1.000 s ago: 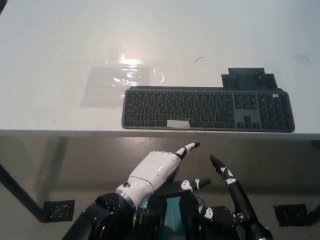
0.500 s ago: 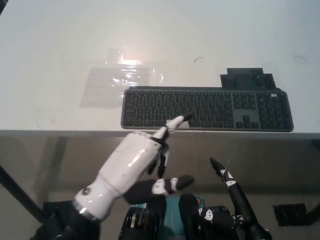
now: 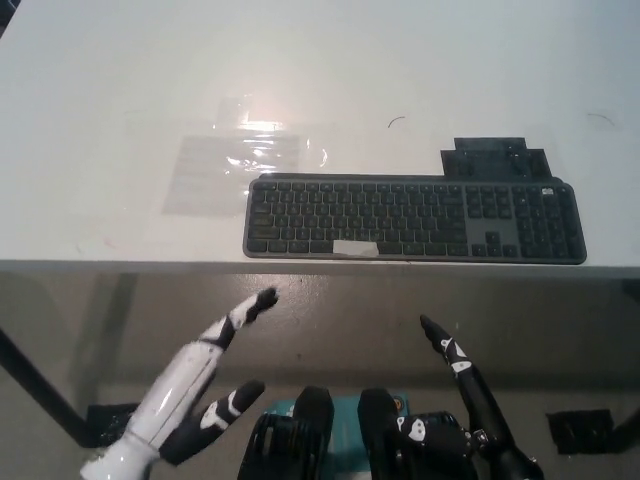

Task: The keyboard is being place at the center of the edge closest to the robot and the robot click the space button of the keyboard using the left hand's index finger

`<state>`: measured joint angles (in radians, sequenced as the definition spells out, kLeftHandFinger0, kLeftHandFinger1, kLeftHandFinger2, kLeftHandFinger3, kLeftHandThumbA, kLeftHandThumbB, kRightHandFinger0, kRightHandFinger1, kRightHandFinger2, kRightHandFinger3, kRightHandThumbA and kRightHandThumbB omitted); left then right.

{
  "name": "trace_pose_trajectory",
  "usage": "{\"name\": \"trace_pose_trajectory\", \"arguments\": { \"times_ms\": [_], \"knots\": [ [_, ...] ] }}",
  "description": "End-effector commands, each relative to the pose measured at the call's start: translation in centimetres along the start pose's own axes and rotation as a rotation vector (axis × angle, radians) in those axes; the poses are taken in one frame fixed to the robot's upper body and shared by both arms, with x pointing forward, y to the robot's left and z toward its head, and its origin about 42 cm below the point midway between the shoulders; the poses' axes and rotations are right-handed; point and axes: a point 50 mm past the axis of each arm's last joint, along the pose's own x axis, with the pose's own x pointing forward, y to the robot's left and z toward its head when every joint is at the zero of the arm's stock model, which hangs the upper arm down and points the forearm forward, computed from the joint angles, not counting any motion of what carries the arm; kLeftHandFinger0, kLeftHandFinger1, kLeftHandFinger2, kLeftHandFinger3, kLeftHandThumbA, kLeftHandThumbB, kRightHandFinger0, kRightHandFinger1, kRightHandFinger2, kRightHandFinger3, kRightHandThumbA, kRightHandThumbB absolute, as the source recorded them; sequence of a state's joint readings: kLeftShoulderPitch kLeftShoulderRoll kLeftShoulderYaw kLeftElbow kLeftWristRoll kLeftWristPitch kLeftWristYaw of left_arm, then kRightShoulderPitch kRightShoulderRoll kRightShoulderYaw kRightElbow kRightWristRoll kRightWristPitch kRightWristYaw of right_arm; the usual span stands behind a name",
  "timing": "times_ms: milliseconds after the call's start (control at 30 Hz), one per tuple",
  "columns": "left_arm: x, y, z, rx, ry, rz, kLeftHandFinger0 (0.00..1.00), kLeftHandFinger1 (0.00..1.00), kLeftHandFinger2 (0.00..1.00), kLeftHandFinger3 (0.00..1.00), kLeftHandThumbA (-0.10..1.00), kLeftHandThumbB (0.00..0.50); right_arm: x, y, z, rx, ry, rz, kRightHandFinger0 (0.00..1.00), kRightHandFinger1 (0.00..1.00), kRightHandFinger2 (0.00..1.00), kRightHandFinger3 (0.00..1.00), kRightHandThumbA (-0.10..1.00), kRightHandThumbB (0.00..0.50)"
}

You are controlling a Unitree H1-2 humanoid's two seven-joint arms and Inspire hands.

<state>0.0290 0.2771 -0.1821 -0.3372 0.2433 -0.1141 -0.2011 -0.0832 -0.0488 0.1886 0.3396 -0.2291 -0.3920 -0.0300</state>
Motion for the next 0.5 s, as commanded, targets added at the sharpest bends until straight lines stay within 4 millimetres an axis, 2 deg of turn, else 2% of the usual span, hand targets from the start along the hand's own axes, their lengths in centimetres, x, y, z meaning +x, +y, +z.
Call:
{"name": "trace_pose_trajectory", "arguments": {
  "times_ms": [0, 67, 200, 233, 467],
  "knots": [
    [-1.3, -0.9, -3.1, -0.134, -0.058, 0.094, 1.0, 1.0, 1.0, 1.0, 1.0, 0.397, 0.8, 0.0, 1.3, 0.02, -0.09, -0.027, 1.0, 1.0, 1.0, 1.0, 1.0, 0.337],
    [-1.4, -1.7, -4.7, -0.162, 0.011, 0.083, 1.0, 1.0, 1.0, 1.0, 1.0, 0.398, 0.8, -0.1, 1.4, 0.022, -0.093, -0.028, 1.0, 1.0, 1.0, 1.0, 1.0, 0.329],
    [-1.4, -2.4, -6.5, -0.236, 0.077, 0.092, 1.0, 1.0, 1.0, 1.0, 1.0, 0.375, 0.8, 0.0, 1.4, 0.03, -0.097, -0.029, 1.0, 1.0, 1.0, 1.0, 1.0, 0.328],
    [-1.4, -2.8, -7.5, -0.251, 0.109, 0.095, 1.0, 1.0, 1.0, 1.0, 1.0, 0.36, 0.6, -0.1, 1.4, 0.032, -0.097, -0.031, 1.0, 1.0, 1.0, 1.0, 1.0, 0.329],
    [-1.2, -3.1, -10.1, -0.299, 0.191, 0.119, 1.0, 1.0, 1.0, 1.0, 1.0, 0.361, 0.7, 0.0, 1.4, 0.035, -0.098, -0.034, 1.0, 1.0, 1.0, 1.0, 1.0, 0.331]
  ]
}}
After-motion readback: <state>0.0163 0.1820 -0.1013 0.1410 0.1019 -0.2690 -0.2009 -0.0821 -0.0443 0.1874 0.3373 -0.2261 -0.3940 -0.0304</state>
